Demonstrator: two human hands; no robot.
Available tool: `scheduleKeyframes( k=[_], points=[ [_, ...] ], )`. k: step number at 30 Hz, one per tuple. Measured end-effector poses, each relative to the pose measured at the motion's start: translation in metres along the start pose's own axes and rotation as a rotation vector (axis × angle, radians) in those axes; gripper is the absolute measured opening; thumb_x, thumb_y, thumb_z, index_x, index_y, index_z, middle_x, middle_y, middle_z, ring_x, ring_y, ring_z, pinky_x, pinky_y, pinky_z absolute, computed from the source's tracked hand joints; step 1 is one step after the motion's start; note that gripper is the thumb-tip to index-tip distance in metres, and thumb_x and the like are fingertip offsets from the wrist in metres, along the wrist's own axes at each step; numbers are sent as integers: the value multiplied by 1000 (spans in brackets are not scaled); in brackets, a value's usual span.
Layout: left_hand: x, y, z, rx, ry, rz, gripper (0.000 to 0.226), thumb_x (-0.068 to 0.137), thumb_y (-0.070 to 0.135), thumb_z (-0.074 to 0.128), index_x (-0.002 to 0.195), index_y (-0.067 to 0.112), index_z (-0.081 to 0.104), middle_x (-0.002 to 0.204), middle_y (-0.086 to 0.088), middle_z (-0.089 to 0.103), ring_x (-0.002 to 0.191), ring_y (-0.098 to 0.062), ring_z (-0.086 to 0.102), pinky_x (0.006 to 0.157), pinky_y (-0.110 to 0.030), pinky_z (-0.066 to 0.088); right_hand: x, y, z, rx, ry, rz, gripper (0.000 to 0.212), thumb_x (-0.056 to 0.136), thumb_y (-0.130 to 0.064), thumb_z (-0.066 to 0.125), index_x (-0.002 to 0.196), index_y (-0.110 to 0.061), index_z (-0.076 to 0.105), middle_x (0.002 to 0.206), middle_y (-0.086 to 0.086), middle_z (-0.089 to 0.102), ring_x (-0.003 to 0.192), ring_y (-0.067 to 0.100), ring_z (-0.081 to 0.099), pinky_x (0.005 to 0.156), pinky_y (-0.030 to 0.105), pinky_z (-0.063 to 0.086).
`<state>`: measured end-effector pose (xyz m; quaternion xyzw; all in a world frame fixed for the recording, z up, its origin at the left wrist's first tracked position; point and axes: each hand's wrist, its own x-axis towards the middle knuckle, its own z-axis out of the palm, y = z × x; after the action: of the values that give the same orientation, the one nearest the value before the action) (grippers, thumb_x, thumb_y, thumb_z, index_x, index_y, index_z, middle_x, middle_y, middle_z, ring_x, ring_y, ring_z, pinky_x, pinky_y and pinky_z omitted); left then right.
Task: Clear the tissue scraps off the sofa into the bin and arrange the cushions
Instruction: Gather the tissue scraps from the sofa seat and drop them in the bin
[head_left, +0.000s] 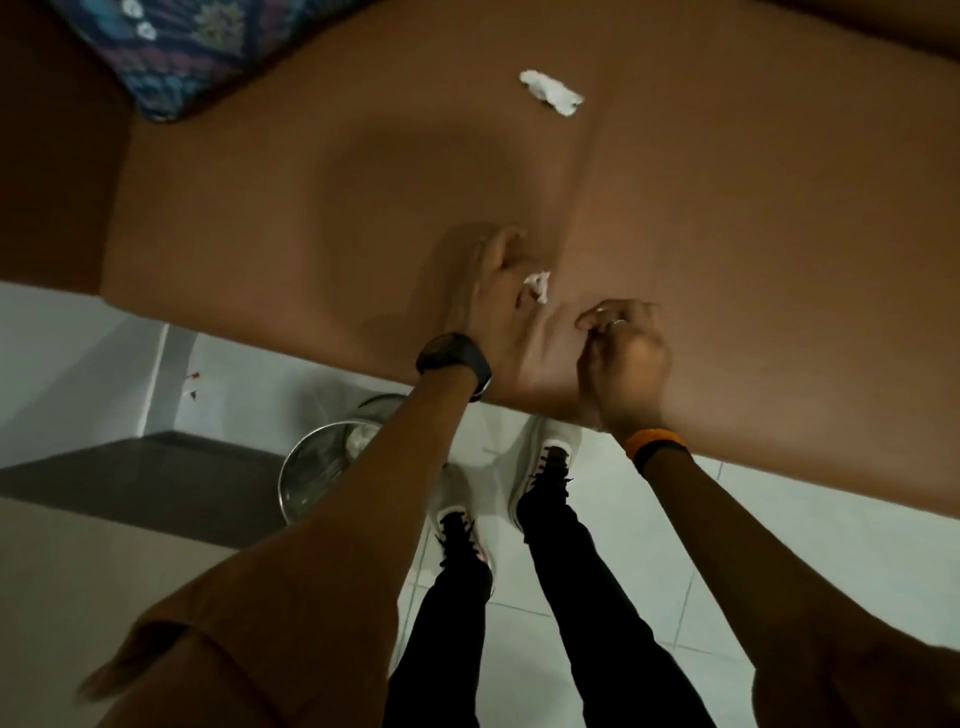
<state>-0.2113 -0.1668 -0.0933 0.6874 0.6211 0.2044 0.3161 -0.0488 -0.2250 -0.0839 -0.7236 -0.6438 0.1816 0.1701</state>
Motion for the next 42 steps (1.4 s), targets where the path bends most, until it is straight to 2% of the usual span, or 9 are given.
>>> scheduleKeyframes(
  k=[3,9,12,17,21,27,33,37,42],
  points=[
    [19,8,5,51,42,-39,20,89,-10,55,100,-4,71,123,-17,62,108,-32,60,83,-5,32,35,-7,-12,126,-30,2,27,76,17,61,86,-2,77,100,16,74,102,36,67,78,40,56],
    [87,19,-26,91,272,-132,18,87,-13,54,88,-10,71,102,-25,67,97,-39,61,80,-33,42,168,-49,-12,194,21,-116,19,83,13,60,94,6,73,121,26,67,103,41,67,87,44,54],
    [119,12,-36,80,307,-152,20,87,-14,52,92,-11,71,107,-25,66,102,-37,60,81,-27,40,225,-62,0,96,-59,-147,27,87,5,58,106,-4,75,147,12,55,121,30,62,96,35,51],
    [130,0,-43,34,301,-228,19,89,-9,55,96,-7,73,113,-21,67,107,-32,62,86,-23,41,248,-66,10,-158,-221,-196,22,96,-7,59,109,-5,76,118,18,73,108,34,68,92,43,54],
    [83,1,-53,-65,375,-287,13,88,-5,62,86,-5,75,105,-20,71,94,-30,67,75,-13,35,203,-78,2,-53,-226,-84,19,92,-8,62,76,-3,72,80,18,72,72,31,66,66,37,49],
    [-46,-23,-72,-153,463,-439,11,83,-4,68,87,1,76,102,-15,73,89,-28,68,80,-34,52,52,-120,18,109,-322,-142,16,90,-12,69,102,-14,81,110,4,78,96,21,72,86,27,56],
    [-180,-95,-68,-202,456,-674,16,80,-8,65,89,3,74,100,-11,73,90,-23,69,78,-25,55,-88,-162,93,166,-523,-175,20,86,1,68,93,-10,83,102,8,80,95,26,71,83,36,60],
    [-229,-157,-37,-75,170,-810,23,94,3,59,116,6,67,122,-15,67,115,-29,62,99,-28,45,-140,-166,162,59,-664,-238,21,85,3,65,90,-8,81,98,14,80,95,31,72,84,38,60],
    [-254,-224,2,-43,-111,-768,45,97,23,60,139,7,49,143,-16,53,134,-31,47,117,-43,32,-157,-148,238,-77,-874,-268,30,96,-12,62,125,-8,69,126,14,72,117,31,67,105,41,53]
  ],
)
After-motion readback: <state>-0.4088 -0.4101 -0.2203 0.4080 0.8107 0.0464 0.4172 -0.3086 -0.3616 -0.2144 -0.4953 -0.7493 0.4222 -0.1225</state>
